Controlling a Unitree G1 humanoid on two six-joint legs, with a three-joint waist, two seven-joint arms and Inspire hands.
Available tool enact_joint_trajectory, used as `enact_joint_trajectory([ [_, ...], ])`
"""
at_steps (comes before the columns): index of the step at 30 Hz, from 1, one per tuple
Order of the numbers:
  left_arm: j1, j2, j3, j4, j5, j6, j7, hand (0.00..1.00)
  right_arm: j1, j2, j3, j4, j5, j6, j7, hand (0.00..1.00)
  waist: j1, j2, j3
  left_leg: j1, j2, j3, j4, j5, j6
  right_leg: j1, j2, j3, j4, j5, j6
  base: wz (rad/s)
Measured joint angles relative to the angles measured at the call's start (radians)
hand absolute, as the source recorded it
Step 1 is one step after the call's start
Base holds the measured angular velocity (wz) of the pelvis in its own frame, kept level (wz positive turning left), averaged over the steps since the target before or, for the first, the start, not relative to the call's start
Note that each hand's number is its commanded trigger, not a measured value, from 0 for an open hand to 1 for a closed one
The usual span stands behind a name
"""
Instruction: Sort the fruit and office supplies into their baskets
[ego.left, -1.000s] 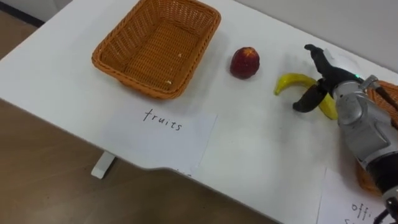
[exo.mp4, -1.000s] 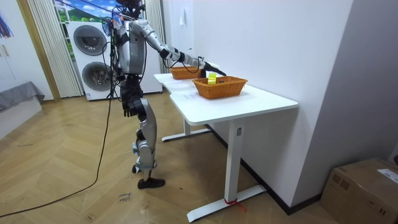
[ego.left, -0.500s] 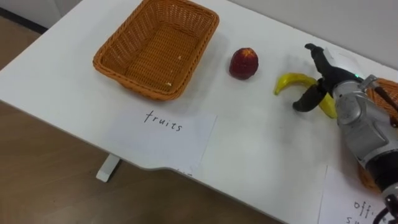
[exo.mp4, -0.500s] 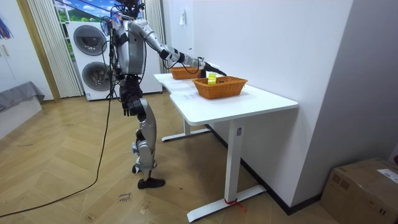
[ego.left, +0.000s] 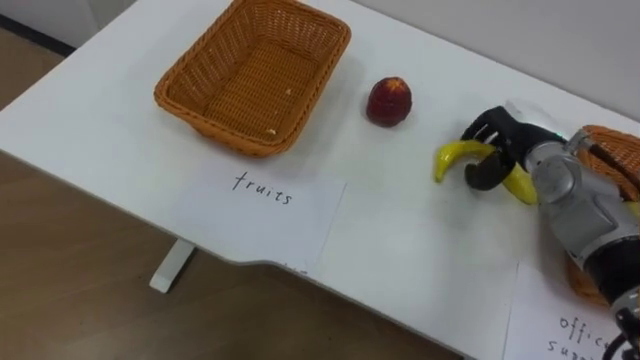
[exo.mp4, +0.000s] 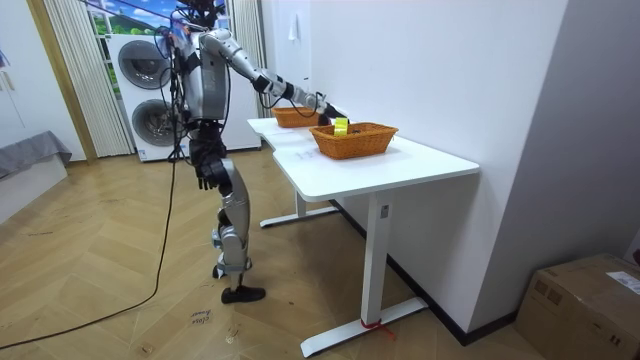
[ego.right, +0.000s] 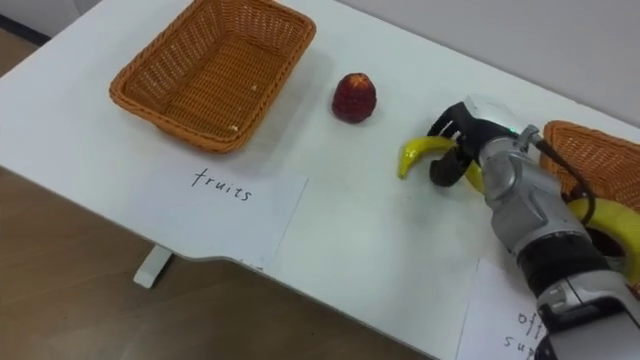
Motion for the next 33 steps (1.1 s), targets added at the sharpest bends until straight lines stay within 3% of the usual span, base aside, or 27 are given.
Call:
enact_joint_trajectory([
  [3,-0.011,0.006,0.0,0.008,0.0,-0.002,-0.01,0.0,-0.003,-0.008,-0.001,0.01,-0.001,-0.001,0.003,1.0,0.011,-0.004,0.0036,-0.004,0.0,0.0,0.0,0.001,0.0,-0.004,0.001,0.0,0.0,0.0,0.0,0.0],
  [21,-0.009,0.008,0.0,0.026,-0.006,-0.022,-0.014,0.0,-0.004,-0.031,-0.001,0.007,0.049,-0.006,0.027,1.0,0.02,-0.003,0.0076,0.0,0.003,0.0,-0.001,0.001,-0.001,-0.001,0.003,0.0,-0.001,0.001,-0.001,0.0],
  [33,0.001,0.01,0.008,0.025,0.001,-0.046,-0.004,0.0,0.007,-0.035,-0.001,-0.071,0.058,-0.027,0.052,1.0,0.018,-0.008,0.0034,0.018,0.012,0.03,-0.019,0.006,-0.003,-0.004,0.004,0.004,-0.003,0.003,-0.004,-0.06],
])
